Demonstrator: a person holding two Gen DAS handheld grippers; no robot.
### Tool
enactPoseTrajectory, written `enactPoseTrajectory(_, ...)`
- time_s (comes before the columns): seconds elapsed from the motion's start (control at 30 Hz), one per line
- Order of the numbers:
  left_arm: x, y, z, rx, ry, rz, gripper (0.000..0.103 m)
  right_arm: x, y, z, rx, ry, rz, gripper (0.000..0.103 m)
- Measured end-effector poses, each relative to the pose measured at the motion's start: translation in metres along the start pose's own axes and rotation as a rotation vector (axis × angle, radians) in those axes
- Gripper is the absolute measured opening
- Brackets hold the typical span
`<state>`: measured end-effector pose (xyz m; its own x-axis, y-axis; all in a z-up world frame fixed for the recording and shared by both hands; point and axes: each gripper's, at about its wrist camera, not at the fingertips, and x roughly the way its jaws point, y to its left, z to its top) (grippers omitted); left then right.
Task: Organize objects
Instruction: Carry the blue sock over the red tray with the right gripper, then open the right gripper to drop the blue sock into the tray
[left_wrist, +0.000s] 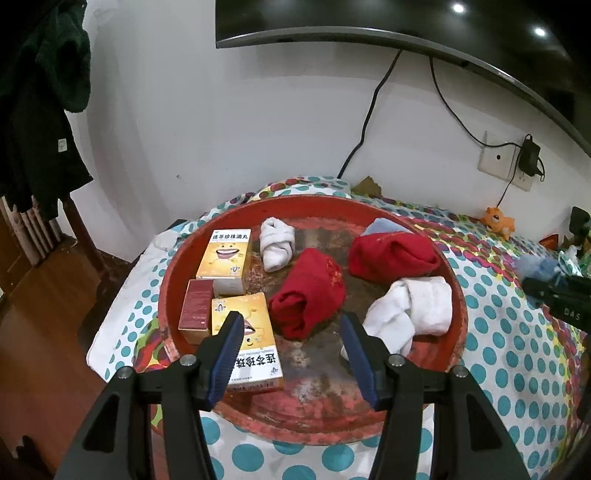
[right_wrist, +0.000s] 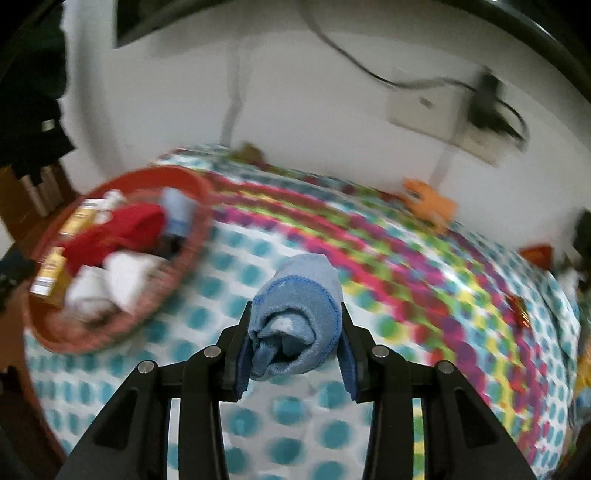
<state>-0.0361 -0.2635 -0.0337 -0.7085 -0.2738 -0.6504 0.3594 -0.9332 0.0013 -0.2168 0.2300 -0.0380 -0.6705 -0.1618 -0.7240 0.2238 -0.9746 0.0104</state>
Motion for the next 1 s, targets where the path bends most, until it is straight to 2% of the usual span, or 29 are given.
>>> enactPoseTrajectory(0.1, -0.001, 0.001, 0.001, -0.001, -0.003, 0.004, 0.056, -0.012, -0.008, 0.001, -0.030, -0.012, 0.070, 0.037)
enactPoseTrajectory(0.3, -0.002, 0.012, 0.004, -0.038, -0.009, 0.011, 0.056, -0.029, -0.028, -0.004, -0.080, -0.022, 0.155, 0.037)
enactPoseTrajectory(0.47, -0.001, 0.021, 0.005, -0.051, -0.015, 0.046, 0.056, -0.030, -0.049, -0.004, -0.100, -0.001, 0.189, 0.038)
enactPoseTrajectory(0.7, 0.002, 0.023, 0.005, -0.051, -0.007, 0.072, 0.056, -0.024, -0.080, -0.001, -0.145, 0.028, 0.158, 0.040)
enactPoseTrajectory(1.0, 0.002, 0.025, 0.004, -0.069, 0.004, 0.072, 0.056, -0.028, -0.057, -0.008, -0.194, 0.077, 0.098, 0.040)
